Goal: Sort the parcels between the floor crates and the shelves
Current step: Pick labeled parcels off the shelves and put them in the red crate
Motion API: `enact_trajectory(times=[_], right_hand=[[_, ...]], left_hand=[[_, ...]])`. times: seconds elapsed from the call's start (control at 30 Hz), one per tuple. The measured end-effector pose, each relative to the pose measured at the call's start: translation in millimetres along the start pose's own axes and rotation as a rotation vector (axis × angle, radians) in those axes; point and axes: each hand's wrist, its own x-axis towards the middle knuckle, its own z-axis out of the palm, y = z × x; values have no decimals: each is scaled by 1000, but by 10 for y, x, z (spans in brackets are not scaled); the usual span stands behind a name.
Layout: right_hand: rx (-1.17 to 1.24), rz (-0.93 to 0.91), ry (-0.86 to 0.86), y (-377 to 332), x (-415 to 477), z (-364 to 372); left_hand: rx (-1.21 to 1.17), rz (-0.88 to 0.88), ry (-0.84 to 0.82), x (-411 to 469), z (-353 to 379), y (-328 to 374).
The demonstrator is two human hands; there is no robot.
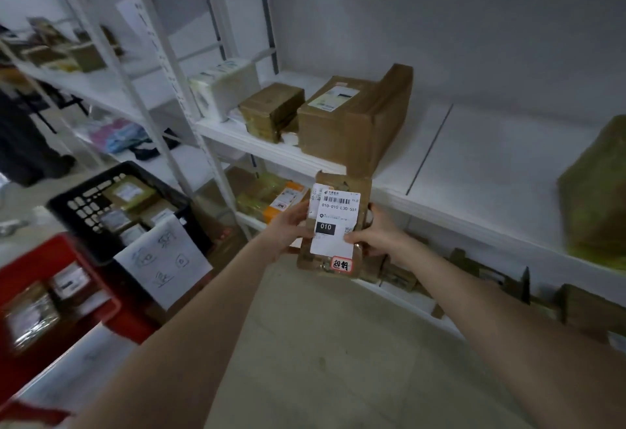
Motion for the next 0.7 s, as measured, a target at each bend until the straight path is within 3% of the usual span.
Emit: enact_trajectory(times=[0.2,0.5,0.7], right_hand=[[-22,-60,-74,-475,287,1285],[-145,-196,-347,-1212,560,3658],[-210,-235,-507,-1542,691,4933]], left_hand=[[-99,49,247,-451,-1083,-348],[-189,-107,551,-1367,-3123,-1128],[-339,-153,757,-1749,-4085,-1655]])
